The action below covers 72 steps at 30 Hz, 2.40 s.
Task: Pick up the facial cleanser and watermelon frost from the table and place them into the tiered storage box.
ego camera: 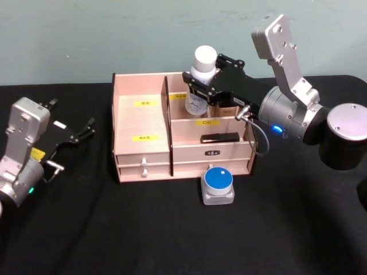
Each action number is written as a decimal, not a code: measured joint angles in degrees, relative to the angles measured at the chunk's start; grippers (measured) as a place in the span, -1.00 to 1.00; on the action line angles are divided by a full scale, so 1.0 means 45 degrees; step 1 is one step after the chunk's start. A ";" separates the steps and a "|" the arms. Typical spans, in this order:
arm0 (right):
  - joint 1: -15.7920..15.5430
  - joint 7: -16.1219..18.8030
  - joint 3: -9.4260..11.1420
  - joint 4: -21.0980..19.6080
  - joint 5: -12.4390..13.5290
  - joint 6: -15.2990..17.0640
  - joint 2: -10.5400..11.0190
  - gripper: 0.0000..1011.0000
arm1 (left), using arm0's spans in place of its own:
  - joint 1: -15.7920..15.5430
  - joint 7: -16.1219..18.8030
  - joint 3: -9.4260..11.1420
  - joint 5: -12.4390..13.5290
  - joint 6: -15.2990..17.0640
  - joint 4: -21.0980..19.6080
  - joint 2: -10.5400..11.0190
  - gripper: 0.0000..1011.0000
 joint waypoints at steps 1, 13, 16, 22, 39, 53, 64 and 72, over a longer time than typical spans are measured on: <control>0.0084 0.0003 -0.0012 0.0138 -0.0016 -0.0019 -0.0047 0.18 | 0.0000 0.0000 0.0000 0.0000 0.0000 0.0000 0.0000 1.00; 0.0634 0.0106 -0.0227 0.1170 -0.0186 -0.0098 -0.0415 0.18 | 0.0000 0.0000 -0.0001 0.0000 0.0000 0.0000 0.0000 1.00; 0.0746 0.0119 -0.0281 0.1374 -0.0244 -0.0106 -0.0503 0.19 | 0.0000 0.0000 0.0000 0.0000 0.0000 0.0000 0.0000 1.00; 0.0875 0.0131 -0.0341 0.1599 -0.0333 -0.0139 -0.0625 0.18 | 0.0001 0.0000 -0.0001 -0.0001 0.0000 0.0000 0.0000 1.00; 0.0935 0.0165 -0.0428 0.2081 -0.0442 -0.0306 -0.0865 0.18 | 0.0000 0.0000 -0.0001 0.0000 0.0000 0.0000 0.0000 1.00; 0.1000 0.0294 -0.0411 0.2675 -0.0397 -0.0394 -0.1006 0.18 | 0.0000 0.0000 0.0000 0.0000 0.0000 0.0001 0.0000 1.00; 0.1116 0.0483 -0.0495 0.3193 -0.0355 -0.0494 -0.1064 0.18 | -0.0001 0.0001 0.0000 0.0000 0.0000 0.0000 0.0000 1.00; 0.1253 0.0609 -0.0614 0.3572 -0.0398 -0.0612 -0.1086 0.18 | 0.0001 0.0000 -0.0001 0.0000 0.0000 0.0000 0.0000 1.00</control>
